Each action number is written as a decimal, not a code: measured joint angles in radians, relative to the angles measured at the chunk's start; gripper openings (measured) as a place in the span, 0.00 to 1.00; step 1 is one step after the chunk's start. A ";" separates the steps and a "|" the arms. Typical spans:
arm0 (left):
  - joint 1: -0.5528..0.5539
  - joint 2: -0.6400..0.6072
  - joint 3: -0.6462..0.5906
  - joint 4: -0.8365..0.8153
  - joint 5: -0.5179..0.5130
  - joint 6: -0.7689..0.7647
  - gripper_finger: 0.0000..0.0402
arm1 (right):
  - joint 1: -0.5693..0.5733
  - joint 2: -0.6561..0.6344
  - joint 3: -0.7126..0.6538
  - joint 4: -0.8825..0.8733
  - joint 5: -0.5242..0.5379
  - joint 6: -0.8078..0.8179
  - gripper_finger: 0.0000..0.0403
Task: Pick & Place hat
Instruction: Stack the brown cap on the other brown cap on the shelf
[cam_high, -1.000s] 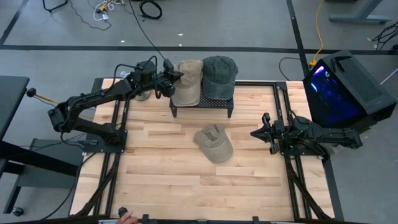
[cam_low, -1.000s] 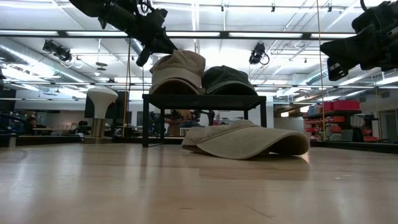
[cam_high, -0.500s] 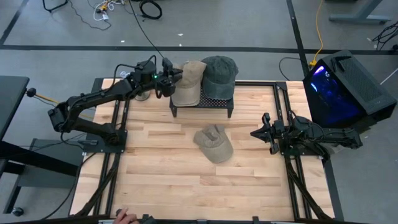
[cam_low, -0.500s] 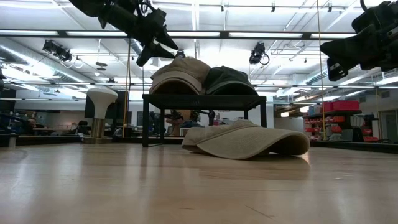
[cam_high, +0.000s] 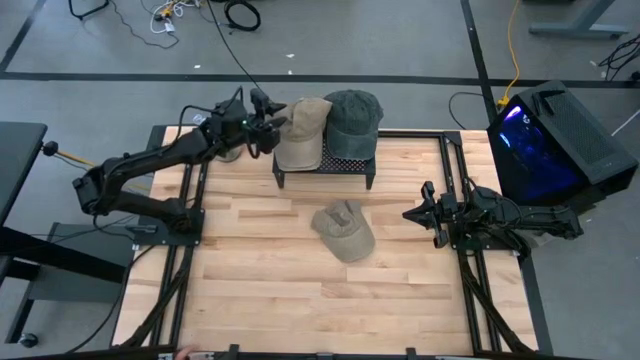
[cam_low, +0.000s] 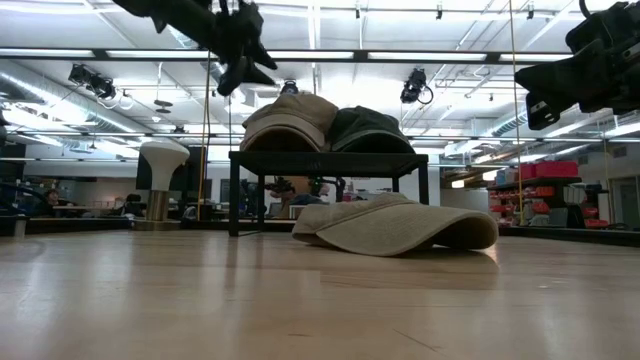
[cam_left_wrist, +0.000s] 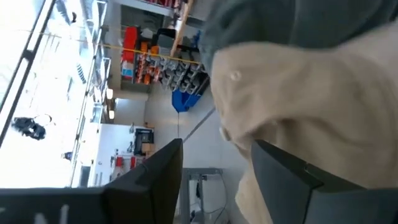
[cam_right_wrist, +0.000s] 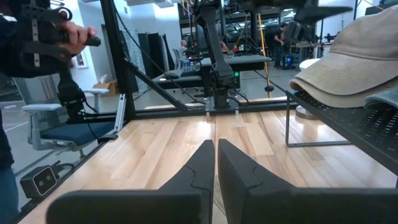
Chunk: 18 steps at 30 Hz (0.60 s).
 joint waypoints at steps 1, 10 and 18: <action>-0.008 -0.013 0.000 -0.002 -0.007 -0.018 0.49 | 0.000 0.000 0.000 0.000 0.000 0.000 0.06; -0.101 -0.092 0.000 0.004 -0.042 -0.259 0.49 | 0.000 0.000 0.000 0.000 0.000 0.000 0.06; -0.262 -0.089 0.000 -0.008 -0.086 -0.475 0.49 | 0.000 0.000 0.000 0.000 0.000 0.000 0.06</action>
